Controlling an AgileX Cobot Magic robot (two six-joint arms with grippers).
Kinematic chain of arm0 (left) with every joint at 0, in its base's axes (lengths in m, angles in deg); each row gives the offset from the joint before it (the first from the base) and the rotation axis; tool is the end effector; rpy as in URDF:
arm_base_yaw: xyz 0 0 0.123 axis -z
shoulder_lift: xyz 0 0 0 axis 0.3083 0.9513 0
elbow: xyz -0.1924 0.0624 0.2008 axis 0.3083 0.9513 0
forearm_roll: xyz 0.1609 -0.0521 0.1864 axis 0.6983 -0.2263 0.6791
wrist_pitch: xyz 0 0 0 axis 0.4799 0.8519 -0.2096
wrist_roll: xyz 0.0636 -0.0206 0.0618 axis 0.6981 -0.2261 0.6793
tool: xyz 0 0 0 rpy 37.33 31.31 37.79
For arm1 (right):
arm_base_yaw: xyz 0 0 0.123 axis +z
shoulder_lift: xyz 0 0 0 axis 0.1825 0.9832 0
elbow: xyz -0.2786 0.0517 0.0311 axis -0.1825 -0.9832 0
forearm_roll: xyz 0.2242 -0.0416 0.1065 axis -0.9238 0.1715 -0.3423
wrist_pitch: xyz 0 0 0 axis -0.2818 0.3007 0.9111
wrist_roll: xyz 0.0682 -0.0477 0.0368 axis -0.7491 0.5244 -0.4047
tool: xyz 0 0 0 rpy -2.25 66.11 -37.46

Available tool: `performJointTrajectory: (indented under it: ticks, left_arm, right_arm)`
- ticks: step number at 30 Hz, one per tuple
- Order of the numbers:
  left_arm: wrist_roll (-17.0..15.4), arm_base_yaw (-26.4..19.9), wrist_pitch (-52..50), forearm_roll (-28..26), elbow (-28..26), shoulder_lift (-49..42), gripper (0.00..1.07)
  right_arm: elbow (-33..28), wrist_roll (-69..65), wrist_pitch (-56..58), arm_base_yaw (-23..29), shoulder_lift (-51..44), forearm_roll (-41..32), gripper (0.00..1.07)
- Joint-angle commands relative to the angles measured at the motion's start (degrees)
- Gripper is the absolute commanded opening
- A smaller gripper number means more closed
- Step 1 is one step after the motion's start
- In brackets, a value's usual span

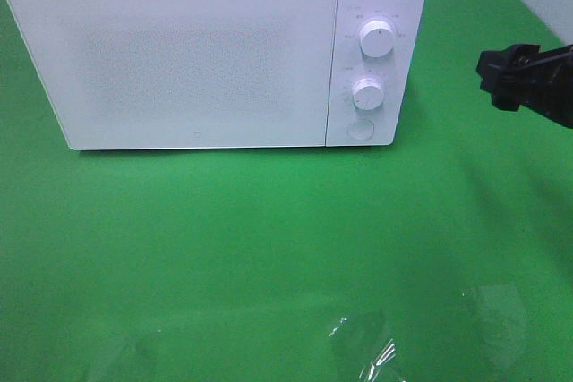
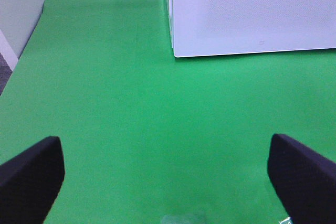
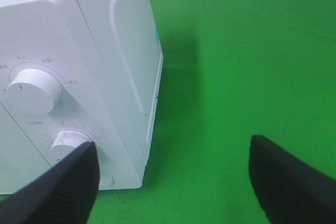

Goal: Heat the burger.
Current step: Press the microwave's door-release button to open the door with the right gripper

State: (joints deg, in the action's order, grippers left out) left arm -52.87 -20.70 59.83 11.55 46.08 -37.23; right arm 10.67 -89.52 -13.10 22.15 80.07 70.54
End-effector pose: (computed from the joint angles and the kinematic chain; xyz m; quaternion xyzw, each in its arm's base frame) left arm -0.0047 -0.0070 0.2791 0.0450 0.8455 0.0089 0.5320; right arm 0.2459 0.0455 0.2104 -0.0100 0.7846 0.0828 0.6143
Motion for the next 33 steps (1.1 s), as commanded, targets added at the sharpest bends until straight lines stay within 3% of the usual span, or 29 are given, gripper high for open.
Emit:
performJointTrajectory:
  ticks: [1,2,4,8,15,18,20,27,33]
  left_arm:
    - [-0.52,-0.06,-0.06,-0.23,0.11,-1.03,0.98]
    - [-0.52,-0.06,-0.06,-0.23,0.11,-1.03,0.98]
    - [-0.52,-0.06,-0.06,-0.23,0.11,-1.03,0.98]
    - [-0.52,-0.06,-0.06,-0.23,0.11,-1.03,0.98]
    - [-0.52,-0.06,-0.06,-0.23,0.11,-1.03,0.98]
    - [-0.52,-0.06,-0.06,-0.23,0.11,-1.03,0.98]
    - [-0.52,-0.06,-0.06,-0.23,0.11,-1.03,0.98]
    - [-0.52,-0.06,-0.06,-0.23,0.11,-1.03,0.98]
    - [-0.52,-0.06,-0.06,-0.29,0.11,-1.03,0.98]
  right_arm:
    - [0.00,8.14,-5.10,4.18,2.98,-9.17,0.76]
    - [0.00,8.14,-5.10,4.18,2.98,-9.17,0.76]
    - [0.00,13.29,-10.20,9.80,5.90,-17.42,0.76]
    - [0.00,16.27,-14.55,15.36,8.31,-23.66,0.76]
    - [0.00,17.76,-19.71,24.64,12.26,-31.68,0.76]
    - [0.00,18.28,-20.45,25.78,12.78,-33.00,0.76]
    - [0.00,19.77,-22.98,31.46,14.84,-38.50,0.76]
    - [0.11,20.23,-24.75,38.56,17.36,-46.01,0.76]
    - [0.11,15.24,-24.87,40.79,17.70,-47.67,0.76]
